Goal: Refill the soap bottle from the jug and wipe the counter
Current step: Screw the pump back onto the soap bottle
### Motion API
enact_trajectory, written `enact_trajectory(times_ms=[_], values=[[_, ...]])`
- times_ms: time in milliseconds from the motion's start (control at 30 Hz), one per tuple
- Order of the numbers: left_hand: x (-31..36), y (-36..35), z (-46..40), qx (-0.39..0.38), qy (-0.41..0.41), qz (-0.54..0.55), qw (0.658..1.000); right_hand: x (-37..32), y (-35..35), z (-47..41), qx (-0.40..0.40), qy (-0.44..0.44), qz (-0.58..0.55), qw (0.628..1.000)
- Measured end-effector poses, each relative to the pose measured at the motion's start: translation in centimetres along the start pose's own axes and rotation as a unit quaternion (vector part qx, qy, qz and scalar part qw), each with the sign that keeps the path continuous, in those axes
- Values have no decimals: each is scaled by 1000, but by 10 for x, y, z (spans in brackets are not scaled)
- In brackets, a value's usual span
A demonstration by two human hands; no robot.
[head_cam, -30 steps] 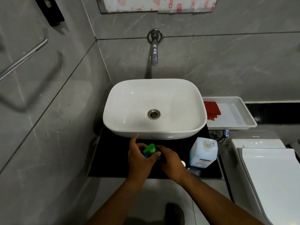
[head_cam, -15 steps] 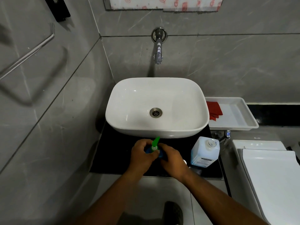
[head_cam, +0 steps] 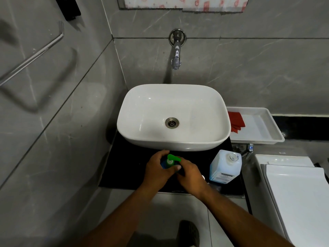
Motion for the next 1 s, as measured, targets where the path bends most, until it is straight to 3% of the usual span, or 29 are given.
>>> enact_trajectory(times_ms=[100, 333, 700, 900, 1000], values=[[-1, 2, 2, 29, 5, -16, 999, -2, 0, 1, 0, 2, 5, 1000], [-7, 1, -6, 2, -68, -76, 995, -6, 0, -1, -19, -3, -8, 1000], [-10, -3, -10, -19, -108, -55, 992, -10, 0, 1, -37, -3, -16, 999], [-7, 1, -5, 11, -138, -64, 988, -20, 13, 0, -68, -44, 81, 993], [-2, 4, -3, -11, -121, -34, 992, -54, 39, -2, -33, 42, 160, 986]])
Point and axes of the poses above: each hand's wrist, its own z-axis away from the middle knuckle, its own y-axis out of the back of the hand, x = y × z, the point moved 6 cm from there along -z, towards the middle knuckle, and after that the axes turned 13 degrees about -z, right-handed, at the moved point
